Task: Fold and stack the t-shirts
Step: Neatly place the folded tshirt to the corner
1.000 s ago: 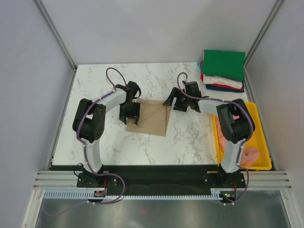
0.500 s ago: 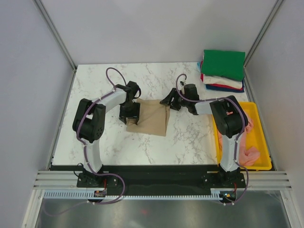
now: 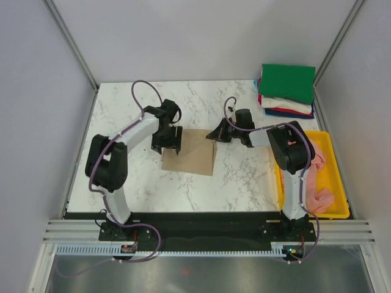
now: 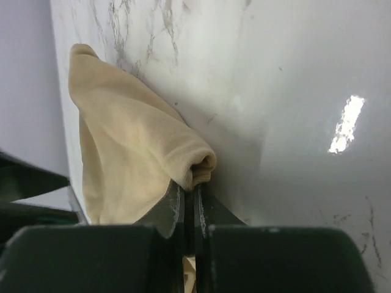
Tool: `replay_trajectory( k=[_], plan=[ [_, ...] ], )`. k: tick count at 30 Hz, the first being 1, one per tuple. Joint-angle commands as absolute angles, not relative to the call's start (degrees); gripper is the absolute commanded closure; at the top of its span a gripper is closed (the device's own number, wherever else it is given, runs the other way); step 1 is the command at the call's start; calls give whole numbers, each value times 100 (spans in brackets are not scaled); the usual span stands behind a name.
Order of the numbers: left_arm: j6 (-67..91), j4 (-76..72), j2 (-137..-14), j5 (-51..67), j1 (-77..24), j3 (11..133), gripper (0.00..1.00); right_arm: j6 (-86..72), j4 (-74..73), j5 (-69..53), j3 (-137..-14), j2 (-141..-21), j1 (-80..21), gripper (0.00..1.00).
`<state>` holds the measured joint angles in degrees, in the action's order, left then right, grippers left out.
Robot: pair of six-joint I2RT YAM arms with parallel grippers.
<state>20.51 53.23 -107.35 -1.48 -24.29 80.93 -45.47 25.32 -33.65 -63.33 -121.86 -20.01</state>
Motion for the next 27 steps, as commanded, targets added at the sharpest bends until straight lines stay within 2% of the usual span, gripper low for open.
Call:
replay_trajectory(
  k=[1, 5, 13, 22, 27],
  plan=[
    [2047, 5300, -9266, -299, -2514, 8227, 21, -3298, 777, -3244, -7223, -11392, -1969, 100],
    [2276, 5317, -8053, -404, -2514, 7772, 23, -2262, -918, -2945, -8067, -10856, -1732, 100],
    [2400, 4888, -5743, -264, -2522, 6014, 28, -1266, -2450, -2839, -9333, -10284, -1143, 100],
    [2496, 4826, -4694, 158, -2514, 5344, 30, -282, -3418, -2909, -10748, -10283, -458, 100],
    [2759, 4606, -4307, -237, -2514, 5010, 27, -272, -3445, -3103, -11372, -10309, -27, 100]
  ],
)
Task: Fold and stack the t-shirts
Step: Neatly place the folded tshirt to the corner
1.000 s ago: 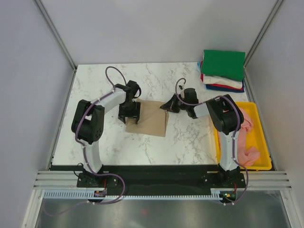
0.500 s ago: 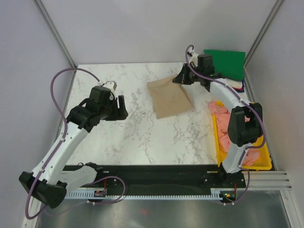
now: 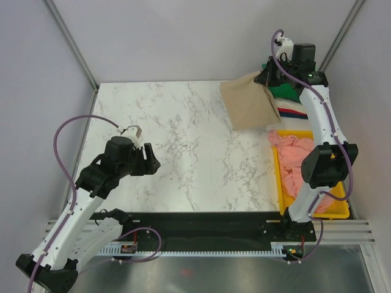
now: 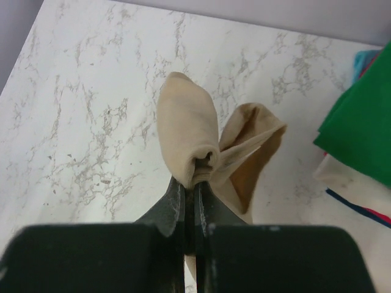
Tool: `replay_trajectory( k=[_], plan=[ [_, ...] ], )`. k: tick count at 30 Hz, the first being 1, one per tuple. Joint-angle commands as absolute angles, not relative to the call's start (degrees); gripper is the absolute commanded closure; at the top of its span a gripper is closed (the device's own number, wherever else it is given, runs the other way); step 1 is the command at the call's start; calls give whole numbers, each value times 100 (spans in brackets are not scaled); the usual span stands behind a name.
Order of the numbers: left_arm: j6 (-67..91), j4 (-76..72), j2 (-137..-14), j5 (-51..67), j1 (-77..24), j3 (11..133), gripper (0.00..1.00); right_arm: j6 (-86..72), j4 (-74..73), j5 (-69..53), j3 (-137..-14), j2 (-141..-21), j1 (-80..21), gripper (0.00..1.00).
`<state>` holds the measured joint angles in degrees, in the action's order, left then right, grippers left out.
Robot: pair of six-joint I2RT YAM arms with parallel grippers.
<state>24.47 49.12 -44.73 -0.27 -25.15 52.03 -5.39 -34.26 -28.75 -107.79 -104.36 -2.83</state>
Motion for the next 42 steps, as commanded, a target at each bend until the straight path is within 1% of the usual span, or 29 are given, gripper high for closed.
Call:
replay_trajectory(
  k=[1, 5, 7, 10, 16, 26, 34, 42],
  plan=[
    [2768, 4571, -4254, -176, -2514, 4992, 27, -281, -3506, -3111, -11512, -10370, 139, 100],
    [2707, 4421, -4008, -123, -2514, 4870, 23, -351, -3533, -3269, -12250, -10538, 395, 100],
    [2820, 4421, -3946, -359, -2522, 4817, 22, -386, -3533, -3296, -12462, -10669, 509, 100],
    [2865, 4509, -3955, -632, -2505, 4869, 23, -431, -3542, -3427, -12849, -10810, 641, 100],
    [2883, 4544, -3964, -615, -2470, 4887, 25, -545, -3542, -3656, -13552, -11179, 861, 100],
    [2892, 4553, -4087, -571, -2443, 4878, 26, -755, -3218, -3709, -13728, -11584, 1142, 100],
    [2900, 4561, -4113, -598, -2426, 4878, 28, -1344, -2207, -3850, -13860, -12365, 1494, 100],
    [2918, 4570, -4183, -598, -2417, 4869, 29, -1889, -1399, -3586, -13913, -12858, 1775, 100]
  ],
)
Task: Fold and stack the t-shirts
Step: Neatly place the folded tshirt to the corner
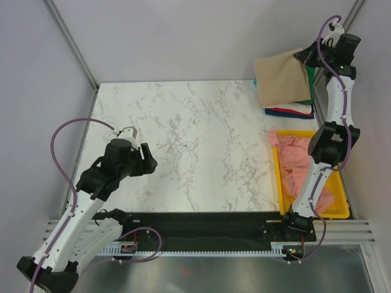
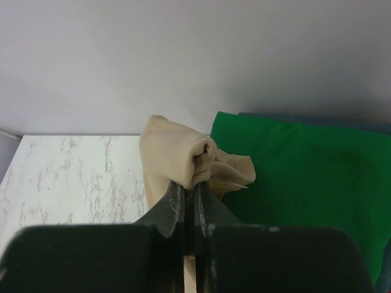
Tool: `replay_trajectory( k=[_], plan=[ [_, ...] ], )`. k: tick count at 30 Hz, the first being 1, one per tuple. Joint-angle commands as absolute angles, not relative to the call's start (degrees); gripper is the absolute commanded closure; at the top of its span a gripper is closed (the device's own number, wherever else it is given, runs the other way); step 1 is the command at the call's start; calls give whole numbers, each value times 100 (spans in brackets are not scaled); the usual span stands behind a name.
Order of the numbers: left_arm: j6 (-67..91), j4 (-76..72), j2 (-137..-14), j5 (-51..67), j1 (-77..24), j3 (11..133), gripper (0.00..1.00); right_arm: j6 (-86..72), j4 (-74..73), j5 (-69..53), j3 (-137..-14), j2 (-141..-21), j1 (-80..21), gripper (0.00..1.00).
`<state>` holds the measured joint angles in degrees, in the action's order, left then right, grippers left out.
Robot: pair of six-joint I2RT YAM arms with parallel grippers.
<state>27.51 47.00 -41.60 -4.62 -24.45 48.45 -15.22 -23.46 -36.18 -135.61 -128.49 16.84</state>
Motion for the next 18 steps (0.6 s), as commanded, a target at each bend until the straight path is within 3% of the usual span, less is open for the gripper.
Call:
replay_trajectory(
  k=[1, 18],
  plan=[
    [2909, 4562, -4184, -598, -2417, 4878, 29, -2072, -1258, -3551, -13930, -12893, 1793, 100],
    [2936, 4579, -4263, -615, -2391, 4869, 30, -3383, 395, -2356, -14019, -14000, 2065, 100]
  ],
)
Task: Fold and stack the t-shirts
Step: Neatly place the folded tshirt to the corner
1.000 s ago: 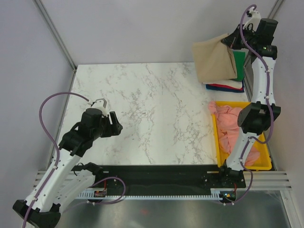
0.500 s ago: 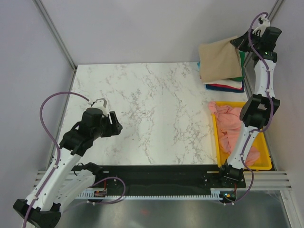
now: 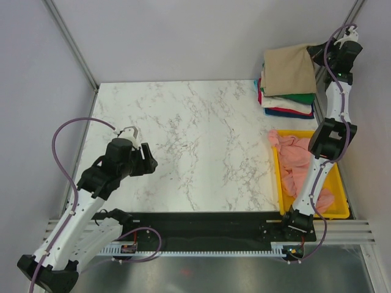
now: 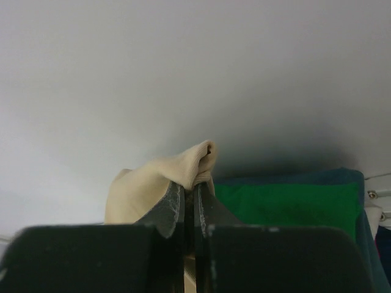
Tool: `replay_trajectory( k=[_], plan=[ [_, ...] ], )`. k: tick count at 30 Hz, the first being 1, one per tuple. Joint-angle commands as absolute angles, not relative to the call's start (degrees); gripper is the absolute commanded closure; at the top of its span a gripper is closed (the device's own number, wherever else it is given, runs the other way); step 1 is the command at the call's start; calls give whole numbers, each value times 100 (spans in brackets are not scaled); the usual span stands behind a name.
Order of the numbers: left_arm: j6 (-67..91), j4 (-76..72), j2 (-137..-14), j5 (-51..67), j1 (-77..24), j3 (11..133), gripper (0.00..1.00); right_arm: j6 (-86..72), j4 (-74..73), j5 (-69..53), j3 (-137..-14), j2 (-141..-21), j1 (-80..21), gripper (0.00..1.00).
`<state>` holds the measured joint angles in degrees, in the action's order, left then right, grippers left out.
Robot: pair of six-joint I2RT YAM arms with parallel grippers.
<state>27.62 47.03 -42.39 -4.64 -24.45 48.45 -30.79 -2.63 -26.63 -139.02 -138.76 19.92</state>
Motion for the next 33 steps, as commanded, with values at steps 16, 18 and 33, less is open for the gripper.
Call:
replay_trajectory(
  k=[16, 18, 33],
  plan=[
    [2918, 4579, -4298, -545, -2303, 4887, 30, -3928, 852, -1494, -13236, -14484, 2118, 87],
    [2918, 4579, -4280, -536, -2285, 4887, 30, -4051, 862, -1651, -13568, -14808, 2136, 39],
    [2892, 4570, -4175, -439, -2188, 4896, 30, -3665, 773, -1749, -12377, -13448, 2733, 8]
  ],
)
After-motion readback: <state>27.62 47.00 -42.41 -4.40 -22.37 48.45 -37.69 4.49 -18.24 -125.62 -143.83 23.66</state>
